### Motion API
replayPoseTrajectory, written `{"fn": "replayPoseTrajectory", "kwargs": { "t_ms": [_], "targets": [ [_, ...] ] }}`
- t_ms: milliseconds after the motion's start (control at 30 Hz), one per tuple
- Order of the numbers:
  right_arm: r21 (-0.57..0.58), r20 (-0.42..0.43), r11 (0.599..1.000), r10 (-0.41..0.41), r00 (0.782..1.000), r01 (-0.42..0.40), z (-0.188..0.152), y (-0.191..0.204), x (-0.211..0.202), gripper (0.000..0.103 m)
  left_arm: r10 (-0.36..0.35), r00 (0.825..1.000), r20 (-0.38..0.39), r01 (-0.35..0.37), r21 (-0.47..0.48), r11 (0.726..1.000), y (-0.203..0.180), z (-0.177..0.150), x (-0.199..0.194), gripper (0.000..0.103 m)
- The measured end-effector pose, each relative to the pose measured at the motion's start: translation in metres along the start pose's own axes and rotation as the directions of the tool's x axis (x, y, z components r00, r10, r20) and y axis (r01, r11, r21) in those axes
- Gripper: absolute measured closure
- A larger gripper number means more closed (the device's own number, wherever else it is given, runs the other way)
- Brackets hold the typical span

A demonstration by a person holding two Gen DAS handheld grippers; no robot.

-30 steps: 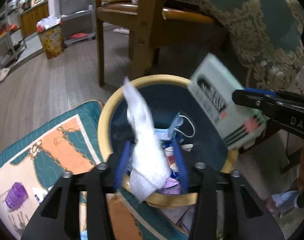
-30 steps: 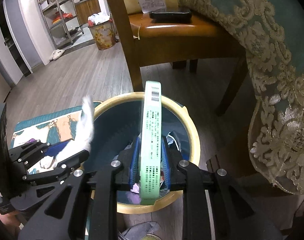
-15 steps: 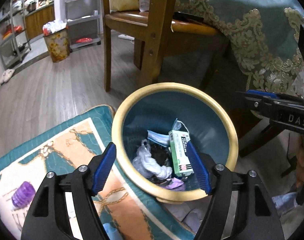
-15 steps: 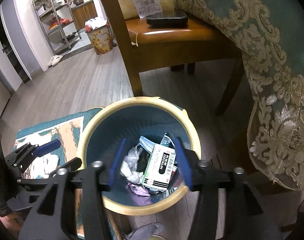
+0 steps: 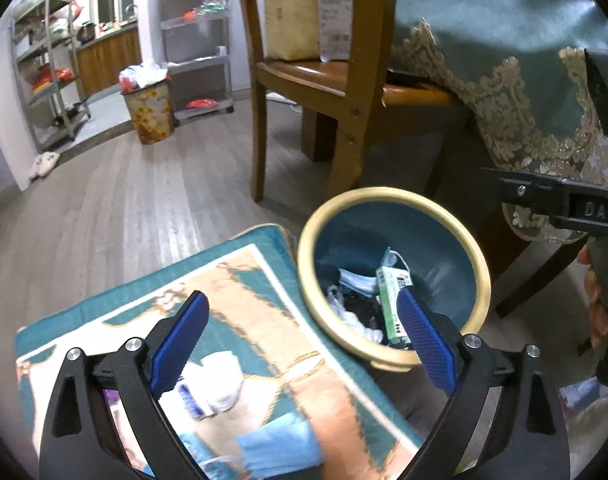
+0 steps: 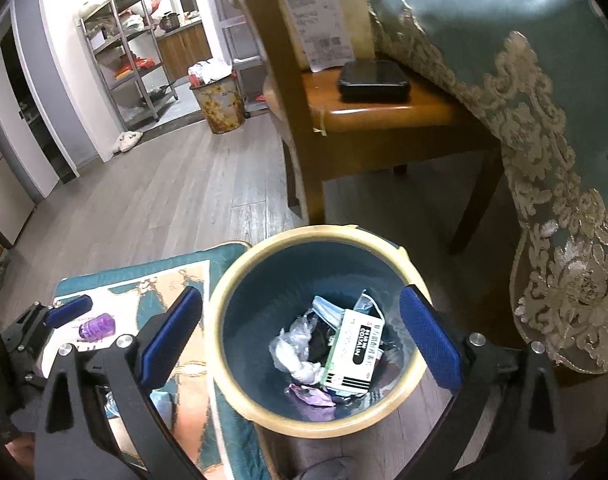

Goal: Collect trash
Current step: 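Move both open grippers back over the cushion toward the spray bottle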

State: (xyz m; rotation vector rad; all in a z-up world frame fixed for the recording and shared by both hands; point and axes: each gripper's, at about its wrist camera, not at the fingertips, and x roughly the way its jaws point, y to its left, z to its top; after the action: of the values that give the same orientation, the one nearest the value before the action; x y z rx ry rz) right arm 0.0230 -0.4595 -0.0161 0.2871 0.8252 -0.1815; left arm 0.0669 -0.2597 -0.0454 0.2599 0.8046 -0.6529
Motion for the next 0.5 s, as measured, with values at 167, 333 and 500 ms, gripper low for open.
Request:
{"fn": "replayPoseTrajectory", "kwargs": {
  "t_ms": [167, 333, 500],
  "targets": [
    [-0.032, 0.005, 0.999, 0.014, 1.000, -0.014, 0.001, 0.026, 0.000, 0.006, 0.018, 1.000, 0.021, -0.017, -0.040, 0.999, 0.027, -0.005, -0.026, 0.008],
    [-0.071, 0.004, 0.997, 0.036, 0.999, -0.036, -0.001, 0.054, 0.002, 0.006, 0.050, 0.998, 0.028, -0.047, -0.074, 0.996, 0.052, -0.014, -0.048, 0.008],
    [-0.130, -0.006, 0.990, 0.055, 0.998, -0.055, -0.006, 0.084, 0.007, 0.006, 0.091, 0.995, 0.029, -0.087, -0.116, 0.989, 0.084, -0.025, -0.069, 0.008]
  ]
}}
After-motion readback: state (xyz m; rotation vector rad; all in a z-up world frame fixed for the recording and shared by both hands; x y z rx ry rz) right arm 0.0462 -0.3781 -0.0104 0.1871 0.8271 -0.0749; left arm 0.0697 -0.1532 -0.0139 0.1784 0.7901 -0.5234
